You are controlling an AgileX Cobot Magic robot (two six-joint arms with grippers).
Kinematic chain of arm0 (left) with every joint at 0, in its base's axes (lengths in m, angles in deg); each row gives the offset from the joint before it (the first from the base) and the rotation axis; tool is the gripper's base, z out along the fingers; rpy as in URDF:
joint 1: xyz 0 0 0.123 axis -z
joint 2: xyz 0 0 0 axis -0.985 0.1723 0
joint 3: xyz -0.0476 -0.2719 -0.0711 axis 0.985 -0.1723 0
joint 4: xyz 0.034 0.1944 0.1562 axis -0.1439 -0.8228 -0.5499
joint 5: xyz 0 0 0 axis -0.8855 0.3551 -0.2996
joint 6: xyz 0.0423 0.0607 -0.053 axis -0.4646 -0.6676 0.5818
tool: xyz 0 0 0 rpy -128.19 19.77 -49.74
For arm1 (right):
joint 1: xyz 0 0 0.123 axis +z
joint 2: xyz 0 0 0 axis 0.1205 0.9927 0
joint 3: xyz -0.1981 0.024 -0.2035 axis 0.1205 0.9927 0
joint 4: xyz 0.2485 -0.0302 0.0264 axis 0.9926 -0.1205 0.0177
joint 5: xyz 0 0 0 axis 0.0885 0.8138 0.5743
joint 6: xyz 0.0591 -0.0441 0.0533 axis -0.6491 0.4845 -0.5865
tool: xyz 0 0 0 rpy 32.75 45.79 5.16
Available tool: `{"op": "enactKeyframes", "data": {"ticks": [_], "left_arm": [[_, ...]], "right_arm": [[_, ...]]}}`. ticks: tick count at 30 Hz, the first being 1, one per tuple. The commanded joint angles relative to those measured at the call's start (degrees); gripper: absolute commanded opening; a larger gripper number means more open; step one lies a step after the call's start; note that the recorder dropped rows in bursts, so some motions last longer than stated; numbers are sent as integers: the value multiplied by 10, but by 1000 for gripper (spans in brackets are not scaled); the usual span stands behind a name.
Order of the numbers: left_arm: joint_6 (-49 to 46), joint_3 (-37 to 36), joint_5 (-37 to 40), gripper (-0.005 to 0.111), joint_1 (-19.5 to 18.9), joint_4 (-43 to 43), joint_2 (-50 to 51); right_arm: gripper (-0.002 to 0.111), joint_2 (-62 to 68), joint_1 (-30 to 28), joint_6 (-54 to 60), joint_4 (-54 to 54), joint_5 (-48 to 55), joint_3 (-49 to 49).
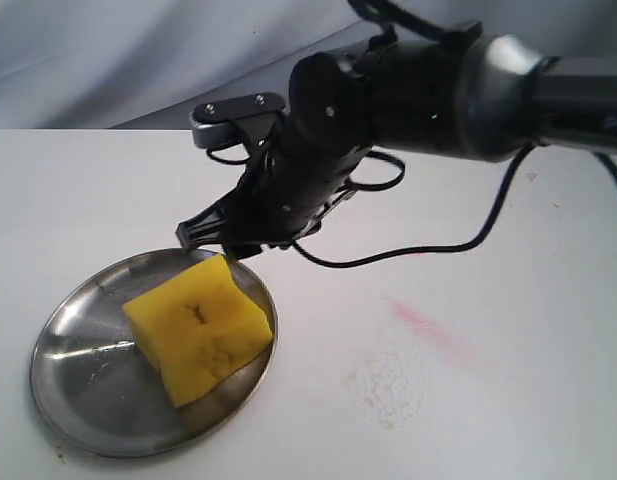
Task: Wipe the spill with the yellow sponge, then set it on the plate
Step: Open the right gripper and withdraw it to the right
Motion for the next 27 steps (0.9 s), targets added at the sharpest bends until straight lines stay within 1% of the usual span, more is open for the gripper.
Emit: {"op": "enactKeyframes", "data": {"ticks": [1,2,4,6,10,13,17,18,21,24,25,27], "left_arm": [[5,2,-5,0,-1,5,-2],[5,2,-5,0,-1,5,-2],[5,2,-5,0,-1,5,-2],[5,2,-5,0,-1,5,-2],[5,2,-5,0,-1,5,-2],[5,2,-5,0,-1,5,-2],[5,2,-5,0,-1,5,-2],[5,2,-5,0,-1,5,-2],[5,2,-5,0,-1,5,-2],[5,2,-5,0,-1,5,-2],[5,2,-5,0,-1,5,-2],[5,2,-5,0,-1,5,-2]], "right_arm": [[27,-101,1,-91,-138,-13,72],[24,-123,1,-104,-154,-24,96],[15,-200,1,-133,-170,-71,197],[11,-275,1,-167,-170,-138,293],[11,-379,1,-231,-170,-230,427],[11,-418,1,-258,-170,-268,481],[11,-469,-1,-262,-170,-299,548],[11,-484,-9,-262,-168,-313,574],[10,-522,-64,-262,-151,-370,634],[7,-568,-127,-253,-151,-417,690],[5,-587,-143,-245,-149,-433,704],[3,-627,-183,-194,-120,-454,735]]}}
